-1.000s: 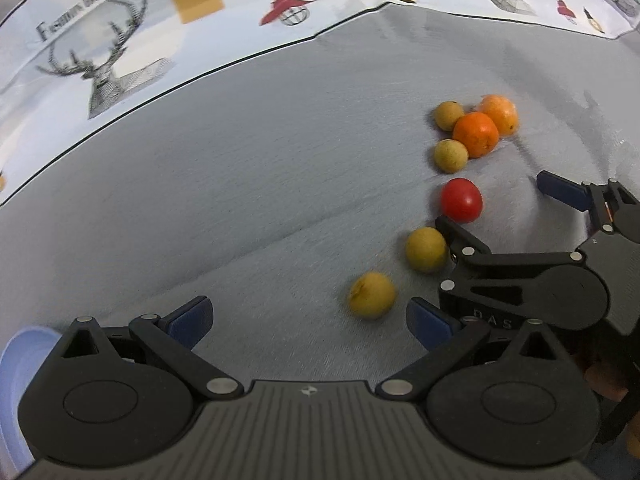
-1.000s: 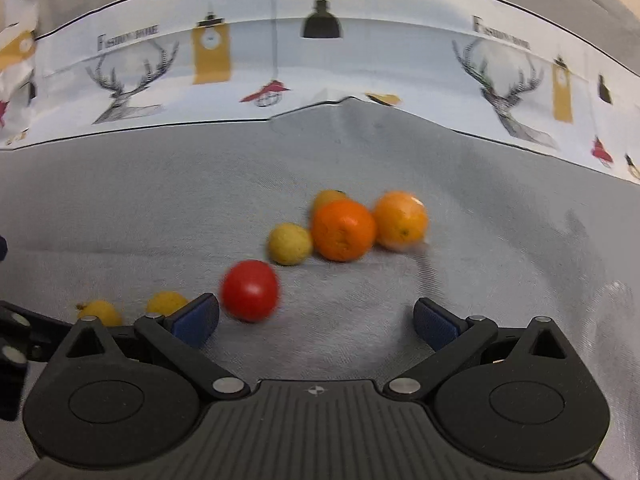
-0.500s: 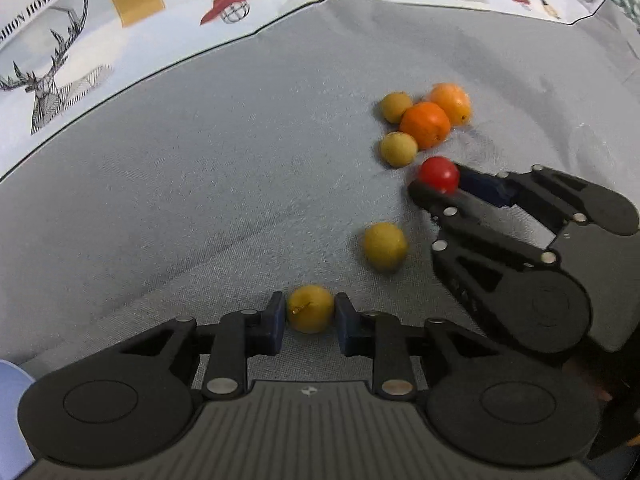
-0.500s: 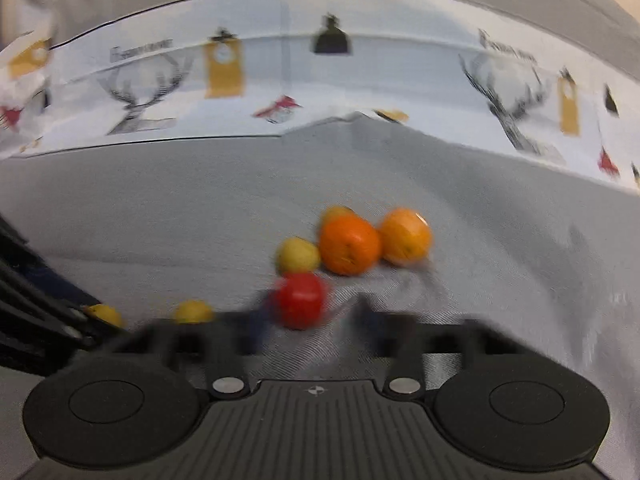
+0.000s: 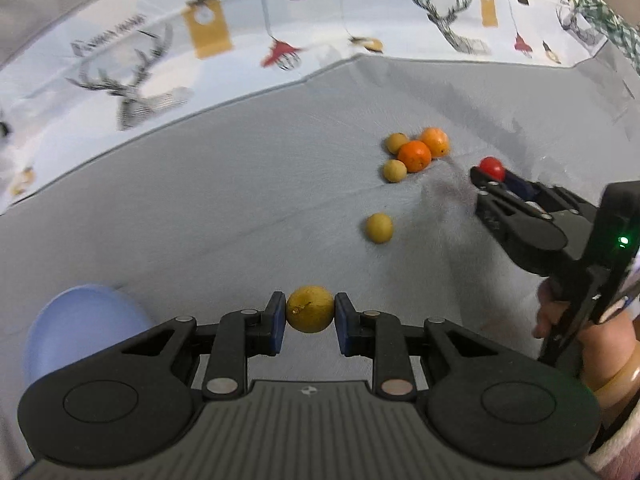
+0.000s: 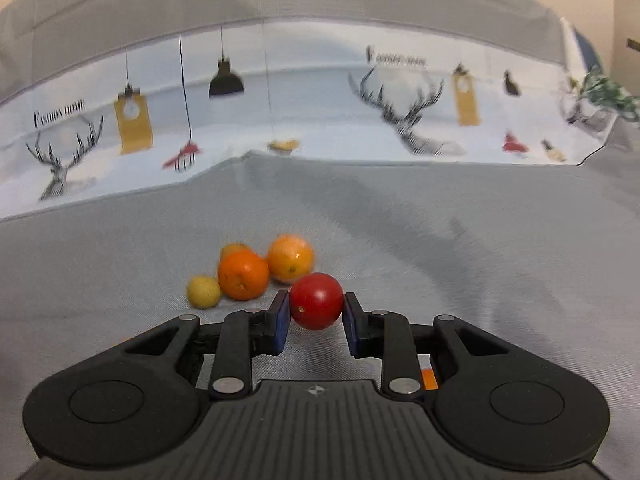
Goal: Organize fruits
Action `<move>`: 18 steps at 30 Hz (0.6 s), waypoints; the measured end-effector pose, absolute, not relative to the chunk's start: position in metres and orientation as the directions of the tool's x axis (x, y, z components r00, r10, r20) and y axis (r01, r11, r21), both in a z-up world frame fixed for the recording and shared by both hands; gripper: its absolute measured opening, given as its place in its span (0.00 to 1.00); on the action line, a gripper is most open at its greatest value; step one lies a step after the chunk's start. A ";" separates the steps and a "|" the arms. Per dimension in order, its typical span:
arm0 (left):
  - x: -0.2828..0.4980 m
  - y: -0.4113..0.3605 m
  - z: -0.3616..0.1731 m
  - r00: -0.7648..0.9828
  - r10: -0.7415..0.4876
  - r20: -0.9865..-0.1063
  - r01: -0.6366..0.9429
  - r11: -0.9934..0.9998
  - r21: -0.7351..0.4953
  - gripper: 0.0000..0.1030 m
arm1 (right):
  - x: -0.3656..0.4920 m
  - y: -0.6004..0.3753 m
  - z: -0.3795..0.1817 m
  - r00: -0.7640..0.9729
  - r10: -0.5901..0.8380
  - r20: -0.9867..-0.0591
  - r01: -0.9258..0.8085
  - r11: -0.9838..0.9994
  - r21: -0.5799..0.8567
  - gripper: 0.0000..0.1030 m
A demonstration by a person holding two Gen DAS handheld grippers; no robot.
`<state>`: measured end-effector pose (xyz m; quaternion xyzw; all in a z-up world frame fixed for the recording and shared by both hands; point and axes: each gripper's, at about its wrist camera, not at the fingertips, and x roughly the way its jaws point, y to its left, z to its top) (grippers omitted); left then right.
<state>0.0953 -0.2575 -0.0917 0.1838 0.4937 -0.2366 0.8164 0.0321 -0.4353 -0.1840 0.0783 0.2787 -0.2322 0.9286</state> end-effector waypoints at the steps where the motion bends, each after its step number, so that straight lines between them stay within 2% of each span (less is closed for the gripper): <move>1: 0.088 -0.250 -0.082 0.411 -0.200 -0.889 0.559 0.826 0.073 0.28 | 0.025 -0.429 -0.175 0.746 -0.391 -0.540 0.472 0.882 0.013 0.28; 10: 0.017 -0.177 -0.015 0.502 -0.172 -0.848 0.495 0.861 0.118 0.28 | -0.059 -0.350 -0.089 0.866 -0.227 -0.445 0.297 0.950 0.094 0.28; 18: -0.043 -0.104 0.013 0.550 -0.160 -0.820 0.437 0.891 0.119 0.28 | -0.122 -0.269 -0.037 0.912 -0.031 -0.409 0.080 0.991 0.105 0.28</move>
